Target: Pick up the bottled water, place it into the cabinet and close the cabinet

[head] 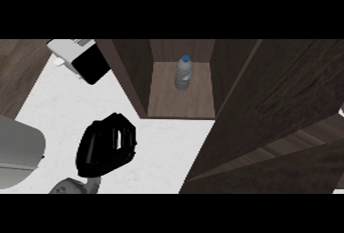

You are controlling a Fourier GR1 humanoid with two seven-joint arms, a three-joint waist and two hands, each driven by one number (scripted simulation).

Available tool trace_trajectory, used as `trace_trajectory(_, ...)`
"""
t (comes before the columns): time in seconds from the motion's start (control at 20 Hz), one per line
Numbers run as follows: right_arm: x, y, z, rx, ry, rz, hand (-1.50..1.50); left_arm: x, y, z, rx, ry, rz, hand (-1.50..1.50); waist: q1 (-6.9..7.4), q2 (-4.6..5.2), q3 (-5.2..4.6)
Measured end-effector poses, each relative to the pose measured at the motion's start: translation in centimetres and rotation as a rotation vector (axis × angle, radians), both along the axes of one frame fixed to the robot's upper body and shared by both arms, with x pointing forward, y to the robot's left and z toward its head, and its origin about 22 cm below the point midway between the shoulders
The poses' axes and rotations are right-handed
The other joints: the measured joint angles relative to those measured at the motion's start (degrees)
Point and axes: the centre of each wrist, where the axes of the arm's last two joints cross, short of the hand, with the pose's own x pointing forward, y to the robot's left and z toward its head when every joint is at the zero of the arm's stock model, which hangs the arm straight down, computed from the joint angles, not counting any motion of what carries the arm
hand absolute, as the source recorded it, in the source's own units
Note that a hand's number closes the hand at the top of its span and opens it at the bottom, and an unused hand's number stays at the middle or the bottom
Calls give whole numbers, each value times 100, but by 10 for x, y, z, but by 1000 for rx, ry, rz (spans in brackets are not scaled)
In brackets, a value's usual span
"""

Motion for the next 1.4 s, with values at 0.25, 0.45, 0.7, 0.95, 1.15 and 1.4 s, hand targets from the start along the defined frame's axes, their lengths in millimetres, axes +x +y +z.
trace_trajectory(0.25,5,24,5,-1,3,36,150,-21,27,5,-1,-16,35,150,-22,8,-5)
trace_trajectory(0.45,6,54,8,-10,-4,98,150,-34,44,6,-8,-16,56,150,-24,10,-8)
trace_trajectory(0.7,7,58,12,-90,-77,103,150,-52,67,6,-18,-13,68,150,43,7,-14)
trace_trajectory(0.95,12,63,17,-102,-139,87,150,-59,84,9,-19,-20,73,150,97,22,-18)
trace_trajectory(1.15,23,68,23,-78,-150,40,150,-69,100,9,-12,-19,78,150,175,39,-21)
trace_trajectory(1.4,67,100,29,-15,-106,-47,150,-73,113,7,-7,-20,74,150,190,71,-16)
